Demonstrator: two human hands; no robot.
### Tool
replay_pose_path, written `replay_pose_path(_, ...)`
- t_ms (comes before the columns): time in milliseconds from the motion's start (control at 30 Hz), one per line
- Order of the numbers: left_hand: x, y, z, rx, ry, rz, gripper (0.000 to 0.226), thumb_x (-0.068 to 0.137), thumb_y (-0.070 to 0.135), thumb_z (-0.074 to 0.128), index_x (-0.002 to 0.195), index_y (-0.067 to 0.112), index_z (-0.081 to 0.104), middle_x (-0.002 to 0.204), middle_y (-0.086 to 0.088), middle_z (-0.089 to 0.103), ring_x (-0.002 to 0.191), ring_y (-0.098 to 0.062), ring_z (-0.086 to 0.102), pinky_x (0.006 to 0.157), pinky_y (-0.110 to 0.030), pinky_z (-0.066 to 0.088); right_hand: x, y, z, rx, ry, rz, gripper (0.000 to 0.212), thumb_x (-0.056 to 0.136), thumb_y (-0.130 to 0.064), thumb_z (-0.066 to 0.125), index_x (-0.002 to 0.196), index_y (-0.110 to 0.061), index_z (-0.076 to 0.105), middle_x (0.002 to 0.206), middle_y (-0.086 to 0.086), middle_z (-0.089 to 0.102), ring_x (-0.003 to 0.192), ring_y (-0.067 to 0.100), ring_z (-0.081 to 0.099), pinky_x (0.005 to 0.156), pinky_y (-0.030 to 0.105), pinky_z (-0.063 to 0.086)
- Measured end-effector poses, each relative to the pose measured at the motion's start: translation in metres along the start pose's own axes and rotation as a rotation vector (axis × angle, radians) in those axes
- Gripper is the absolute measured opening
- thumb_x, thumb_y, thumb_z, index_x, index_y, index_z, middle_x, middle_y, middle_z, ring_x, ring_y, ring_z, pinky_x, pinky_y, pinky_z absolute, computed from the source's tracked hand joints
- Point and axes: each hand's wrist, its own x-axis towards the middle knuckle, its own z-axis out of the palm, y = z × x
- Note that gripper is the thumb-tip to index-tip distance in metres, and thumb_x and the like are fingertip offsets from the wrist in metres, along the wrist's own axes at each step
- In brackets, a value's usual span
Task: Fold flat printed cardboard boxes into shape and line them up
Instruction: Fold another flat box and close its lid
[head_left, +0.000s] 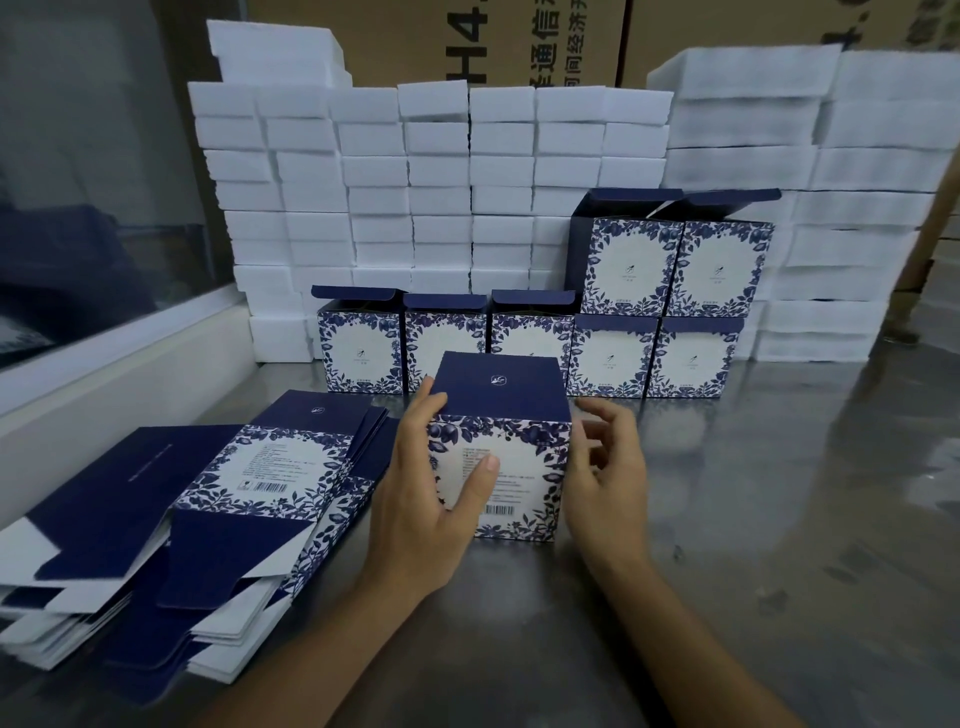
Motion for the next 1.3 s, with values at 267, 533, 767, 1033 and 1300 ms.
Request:
replay_pose_path(267, 0.002, 0.0, 0.002, -0.026, 0.012, -0.072, 0.09, 0.078, 0.079, 0.05, 0.15, 0.047, 0.007, 0.164, 0.013, -0.004, 0.15, -0.004, 0.002, 0.118, -0.045, 0.016, 0.003, 0.004, -0.014, 0.178, -0.27, 0.209, 0.105, 0.067, -0.044, 0.078, 0.153, -0.04, 0.018, 0.119, 0.001, 0.064, 0.101, 0.007, 0.069, 0.074, 0.018, 0.056)
replay_pose_path(533, 0.002, 0.001, 0.0, -0.133, 0.027, -0.1, 0.047, 0.089, 0.061, 0.049, 0.132, 0.058, 0.031, 0.157, 0.007, 0.03, 0.142, -0.009, 0.032, 0.112, -0.044, 0.036, -0.001, -0.006, -0.008, 0.055, -0.248, 0.034, 0.066, 0.083, -0.078, 0.047, 0.143, -0.064, 0.023, 0.101, -0.015, 0.063, 0.085, 0.0, 0.061, 0.075, 0.015, 0.05)
replay_pose_path(767, 0.003, 0.003, -0.004, -0.111, 0.036, -0.12, 0.028, 0.096, 0.048, 0.036, 0.121, 0.061, 0.036, 0.083, 0.013, 0.062, 0.061, -0.007, 0.055, 0.06, -0.021, 0.044, 0.005, -0.021, -0.008, 0.233, -0.208, 0.155, 0.046, 0.087, -0.054, 0.05, 0.13, -0.038, 0.055, 0.111, 0.001, 0.069, 0.087, 0.005, 0.067, 0.066, 0.029, 0.057)
replay_pose_path(1033, -0.002, 0.002, 0.001, 0.158, -0.053, 0.046, 0.062, 0.093, 0.068, 0.034, 0.15, 0.049, 0.02, 0.165, 0.006, -0.008, 0.149, -0.003, -0.005, 0.111, -0.031, 0.011, 0.004, -0.026, -0.011, -0.185, -0.21, -0.059, 0.043, 0.072, -0.061, 0.071, 0.11, -0.042, 0.063, 0.149, -0.007, 0.03, 0.143, 0.005, 0.028, 0.114, 0.043, 0.036)
replay_pose_path(1300, -0.001, 0.004, 0.001, 0.024, -0.091, 0.023, 0.063, 0.097, 0.062, 0.034, 0.151, 0.03, 0.026, 0.165, 0.01, 0.002, 0.151, -0.009, 0.004, 0.117, -0.017, 0.014, -0.006, -0.042, 0.004, -0.474, -0.143, -0.35, 0.044, 0.084, -0.065, 0.056, 0.098, -0.027, 0.072, 0.118, -0.013, 0.061, 0.114, 0.007, 0.052, 0.091, 0.049, 0.044)
